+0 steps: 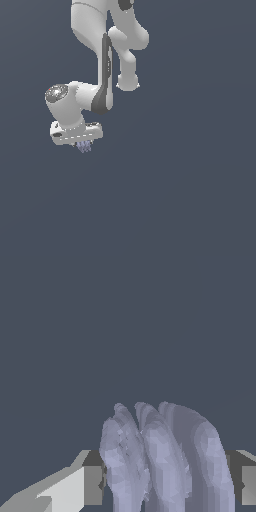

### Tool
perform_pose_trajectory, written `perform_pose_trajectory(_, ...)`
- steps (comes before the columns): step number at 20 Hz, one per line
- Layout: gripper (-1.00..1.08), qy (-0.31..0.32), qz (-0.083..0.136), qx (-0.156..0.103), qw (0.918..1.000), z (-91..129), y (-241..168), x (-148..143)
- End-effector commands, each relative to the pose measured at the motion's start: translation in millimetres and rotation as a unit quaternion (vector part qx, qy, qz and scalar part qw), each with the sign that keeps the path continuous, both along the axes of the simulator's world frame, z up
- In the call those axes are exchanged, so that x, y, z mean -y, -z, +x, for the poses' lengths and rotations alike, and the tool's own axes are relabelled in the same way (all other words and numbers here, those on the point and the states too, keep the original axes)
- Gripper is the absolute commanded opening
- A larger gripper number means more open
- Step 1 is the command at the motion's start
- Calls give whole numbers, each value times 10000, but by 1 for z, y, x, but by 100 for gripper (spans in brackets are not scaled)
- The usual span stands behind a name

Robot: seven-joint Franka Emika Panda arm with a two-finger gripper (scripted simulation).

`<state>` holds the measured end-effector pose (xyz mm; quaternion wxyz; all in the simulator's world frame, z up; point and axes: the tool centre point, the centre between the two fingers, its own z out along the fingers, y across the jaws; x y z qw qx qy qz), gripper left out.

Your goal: Pick up the object and move it to a goal position.

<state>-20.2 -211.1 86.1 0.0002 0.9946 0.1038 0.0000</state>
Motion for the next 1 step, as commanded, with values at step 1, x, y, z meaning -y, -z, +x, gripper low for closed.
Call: perform_pose_trajectory(1,-100,-11,3,0,10000,-1,-1,3)
